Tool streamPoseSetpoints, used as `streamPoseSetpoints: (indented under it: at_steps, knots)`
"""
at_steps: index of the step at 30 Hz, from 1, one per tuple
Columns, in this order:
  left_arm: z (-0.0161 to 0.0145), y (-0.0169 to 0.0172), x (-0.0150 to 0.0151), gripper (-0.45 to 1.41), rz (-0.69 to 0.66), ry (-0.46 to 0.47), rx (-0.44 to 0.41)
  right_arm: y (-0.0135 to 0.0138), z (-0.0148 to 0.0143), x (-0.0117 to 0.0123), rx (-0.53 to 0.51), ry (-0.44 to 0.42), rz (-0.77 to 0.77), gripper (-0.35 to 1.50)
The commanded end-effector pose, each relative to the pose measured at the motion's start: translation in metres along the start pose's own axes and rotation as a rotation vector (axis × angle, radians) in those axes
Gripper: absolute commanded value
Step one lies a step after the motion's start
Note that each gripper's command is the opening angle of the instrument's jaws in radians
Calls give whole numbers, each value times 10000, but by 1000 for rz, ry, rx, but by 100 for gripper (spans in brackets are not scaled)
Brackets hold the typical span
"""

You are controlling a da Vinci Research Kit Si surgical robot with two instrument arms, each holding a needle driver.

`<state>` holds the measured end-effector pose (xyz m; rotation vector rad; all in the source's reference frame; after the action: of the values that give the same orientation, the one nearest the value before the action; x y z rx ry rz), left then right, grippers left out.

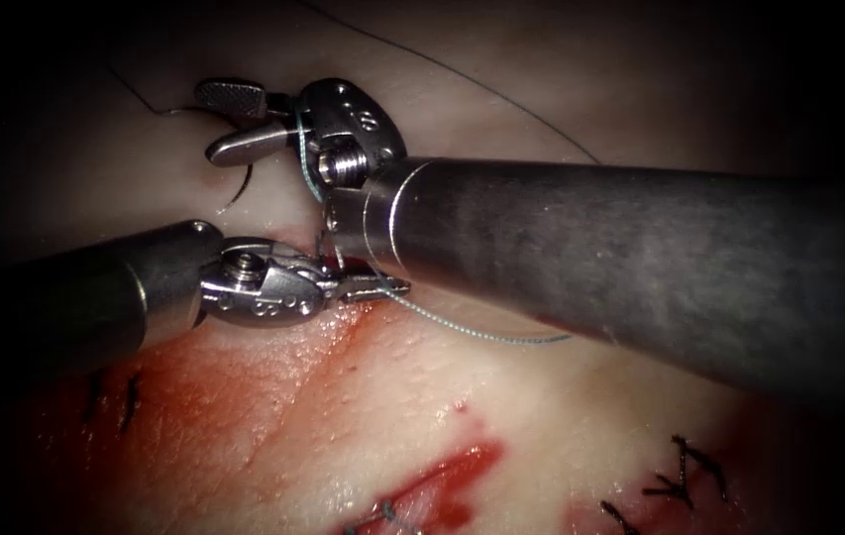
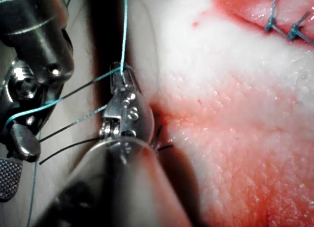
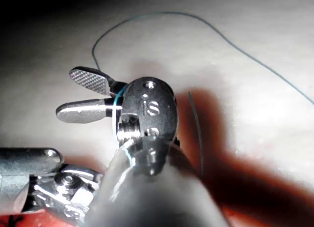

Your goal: Wound Closure

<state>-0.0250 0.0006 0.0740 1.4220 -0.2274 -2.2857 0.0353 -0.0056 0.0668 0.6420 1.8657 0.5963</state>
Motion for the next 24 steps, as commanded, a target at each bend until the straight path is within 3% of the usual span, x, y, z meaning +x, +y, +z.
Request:
streamPoseSetpoints:
  at_steps: [1, 4, 11, 24]
  knots:
    - [6, -6, 0, -45, 3, -1, -4, 8, -2, -7, -6, -42, -42, 145]
    - [3, -4, 11, -45, 13, -7, -16, 13, -9, -13, -26, -110, -150, 143]
    - [-12, 3, 33, -45, 24, -4, -46, 27, -39, -22, -61, -263, -222, 148]
    - [-15, -2, 67, -45, 90, 4, -86, 33, -59, -31, -164, -371, -346, 148]
